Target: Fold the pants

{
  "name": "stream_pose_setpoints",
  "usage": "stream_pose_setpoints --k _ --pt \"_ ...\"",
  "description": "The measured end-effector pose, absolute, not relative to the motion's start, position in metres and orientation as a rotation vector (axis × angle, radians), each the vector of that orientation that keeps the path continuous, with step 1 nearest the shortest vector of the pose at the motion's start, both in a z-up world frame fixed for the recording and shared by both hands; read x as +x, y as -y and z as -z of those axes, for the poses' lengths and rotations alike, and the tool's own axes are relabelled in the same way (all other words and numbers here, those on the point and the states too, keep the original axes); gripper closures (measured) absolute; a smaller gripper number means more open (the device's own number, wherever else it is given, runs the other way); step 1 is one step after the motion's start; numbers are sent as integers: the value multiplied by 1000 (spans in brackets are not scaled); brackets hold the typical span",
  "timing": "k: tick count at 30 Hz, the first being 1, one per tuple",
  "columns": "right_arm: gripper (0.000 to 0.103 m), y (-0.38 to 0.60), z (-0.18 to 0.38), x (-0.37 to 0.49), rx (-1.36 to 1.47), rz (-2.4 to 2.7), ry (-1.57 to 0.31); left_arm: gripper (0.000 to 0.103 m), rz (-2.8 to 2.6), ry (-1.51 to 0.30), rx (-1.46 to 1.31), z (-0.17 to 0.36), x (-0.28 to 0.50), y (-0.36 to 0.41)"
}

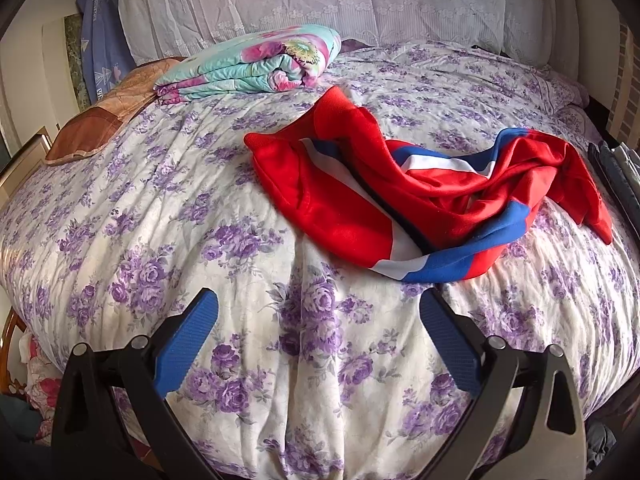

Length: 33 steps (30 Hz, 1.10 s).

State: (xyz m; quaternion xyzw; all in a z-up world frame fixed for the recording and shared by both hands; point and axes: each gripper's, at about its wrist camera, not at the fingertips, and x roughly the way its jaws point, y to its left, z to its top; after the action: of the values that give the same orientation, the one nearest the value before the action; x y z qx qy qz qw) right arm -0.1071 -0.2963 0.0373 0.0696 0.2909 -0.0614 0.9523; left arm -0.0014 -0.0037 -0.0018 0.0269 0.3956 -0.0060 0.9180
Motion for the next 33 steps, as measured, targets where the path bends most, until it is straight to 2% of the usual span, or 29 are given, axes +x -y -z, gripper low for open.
stream_pose_setpoints --k 20,33 --pt "3 296 -28 -105 145 108 -608 4 0 -847 28 15 6 -3" --pt "3 302 -19 -100 160 104 -626 4 141 -915 -326 17 99 -57"
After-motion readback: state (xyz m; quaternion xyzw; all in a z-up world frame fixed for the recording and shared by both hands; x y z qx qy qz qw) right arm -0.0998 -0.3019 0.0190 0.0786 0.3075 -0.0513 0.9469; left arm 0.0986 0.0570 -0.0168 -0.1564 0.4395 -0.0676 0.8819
